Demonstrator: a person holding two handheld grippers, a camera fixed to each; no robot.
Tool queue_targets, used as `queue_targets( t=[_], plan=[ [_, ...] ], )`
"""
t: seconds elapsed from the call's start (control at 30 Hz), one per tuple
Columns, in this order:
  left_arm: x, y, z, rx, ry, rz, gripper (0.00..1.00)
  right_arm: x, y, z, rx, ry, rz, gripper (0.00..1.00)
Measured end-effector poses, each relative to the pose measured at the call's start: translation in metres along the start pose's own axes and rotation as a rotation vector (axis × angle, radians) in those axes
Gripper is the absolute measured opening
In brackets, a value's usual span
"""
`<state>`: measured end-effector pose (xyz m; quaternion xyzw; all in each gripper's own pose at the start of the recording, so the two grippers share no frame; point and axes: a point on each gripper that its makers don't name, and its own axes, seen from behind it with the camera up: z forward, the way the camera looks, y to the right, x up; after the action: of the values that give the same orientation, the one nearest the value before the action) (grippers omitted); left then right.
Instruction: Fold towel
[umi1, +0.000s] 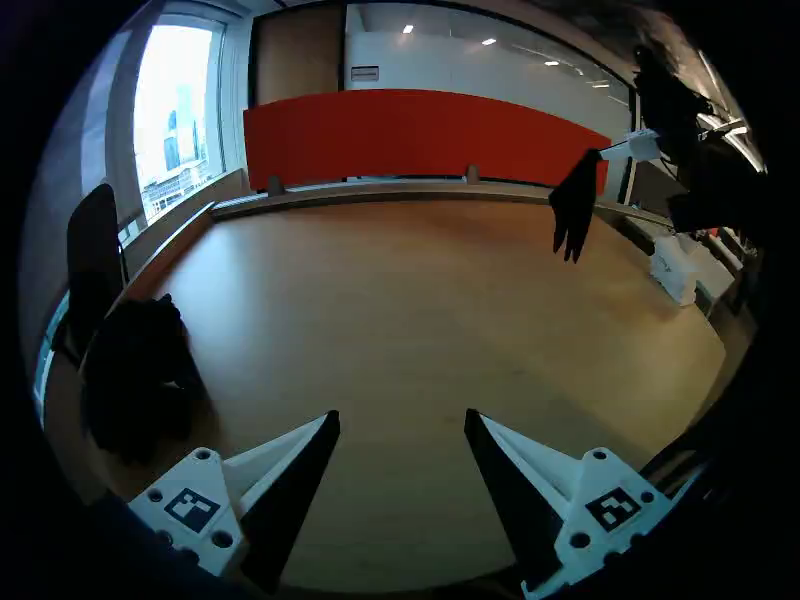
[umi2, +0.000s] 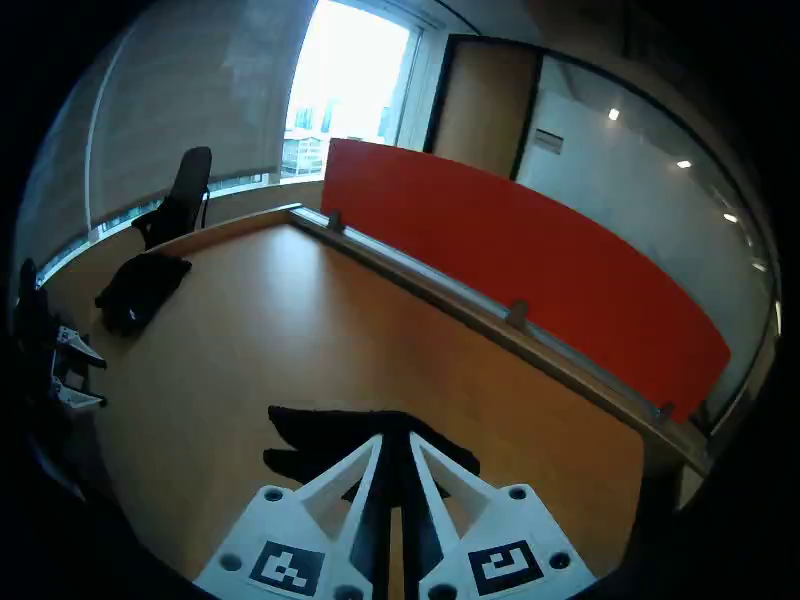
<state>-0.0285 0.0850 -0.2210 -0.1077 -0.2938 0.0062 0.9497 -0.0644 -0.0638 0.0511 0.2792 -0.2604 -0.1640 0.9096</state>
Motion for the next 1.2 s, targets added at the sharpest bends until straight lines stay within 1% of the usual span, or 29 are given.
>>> queue_targets(
  t=[0.3, 0.6, 0.8, 1.2],
  plan=[
    [0.001, -0.001, 0.001, 0.006, -0.006, 0.004, 0.93, -0.024, 0.042, -0.017, -0.030, -0.045, 0.017, 0.03],
    [0.001, 0.002, 0.004, 0.007, -0.015, 0.013, 0.93, -0.044, 0.082, -0.029, -0.043, -0.071, 0.064, 0.03],
    [0.001, 0.004, 0.006, 0.007, -0.022, 0.007, 0.93, -0.057, 0.110, -0.036, -0.062, -0.085, 0.090, 0.03],
    [0.000, 0.008, 0.010, 0.012, -0.039, 0.011, 0.93, -0.084, 0.153, -0.049, -0.088, -0.141, 0.093, 0.03]
  ],
)
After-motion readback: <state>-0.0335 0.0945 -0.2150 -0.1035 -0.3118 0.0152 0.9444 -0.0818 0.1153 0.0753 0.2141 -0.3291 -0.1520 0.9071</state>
